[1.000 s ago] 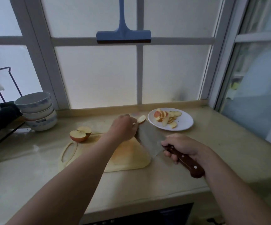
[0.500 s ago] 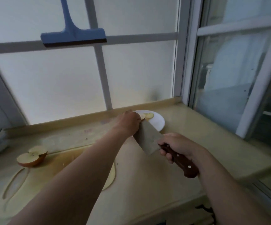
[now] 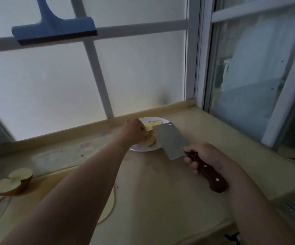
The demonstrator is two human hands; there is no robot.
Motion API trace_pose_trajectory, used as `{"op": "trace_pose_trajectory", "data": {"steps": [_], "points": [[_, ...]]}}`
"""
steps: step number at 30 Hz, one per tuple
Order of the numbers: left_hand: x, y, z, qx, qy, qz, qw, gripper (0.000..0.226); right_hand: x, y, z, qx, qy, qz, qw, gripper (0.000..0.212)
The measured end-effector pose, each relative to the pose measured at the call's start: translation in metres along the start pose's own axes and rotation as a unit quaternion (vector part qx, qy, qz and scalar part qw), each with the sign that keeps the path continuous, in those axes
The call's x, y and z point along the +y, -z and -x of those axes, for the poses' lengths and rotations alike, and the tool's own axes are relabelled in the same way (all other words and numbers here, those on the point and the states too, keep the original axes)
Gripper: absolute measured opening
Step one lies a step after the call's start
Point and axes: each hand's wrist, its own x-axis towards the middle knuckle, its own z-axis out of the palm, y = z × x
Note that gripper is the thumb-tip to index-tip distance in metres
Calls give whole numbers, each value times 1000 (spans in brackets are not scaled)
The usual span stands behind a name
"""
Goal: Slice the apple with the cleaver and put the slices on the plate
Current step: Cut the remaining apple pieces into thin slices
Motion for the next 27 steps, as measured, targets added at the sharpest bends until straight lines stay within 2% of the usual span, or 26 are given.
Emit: {"op": "trace_pose_trajectory", "data": {"steps": [3,7,9,14,18,23,27], "points": [[-2,3,2,-6,13,32,999,43,1,0,-2,8,-1,-23,1000,20],[-7,13,7,16,12,87,996,19,1,-3,3,4,5,-6,1000,22],[-14,23,13,22,26,95,995,24,1,-6,7,-1,10,9,1000,22],[-39,61,47,46,20,66,997,31,0,-31,28,-33,22,64,997,24],[-77,90,91,69,54,54,995,31,3,-68,44,-68,22,103,992,22],[-133,118,151,48,107,38,992,27,15,-123,53,-101,10,127,987,19],[-162,119,198,41,118,10,992,27,23,-164,58,-113,12,157,981,12]]}}
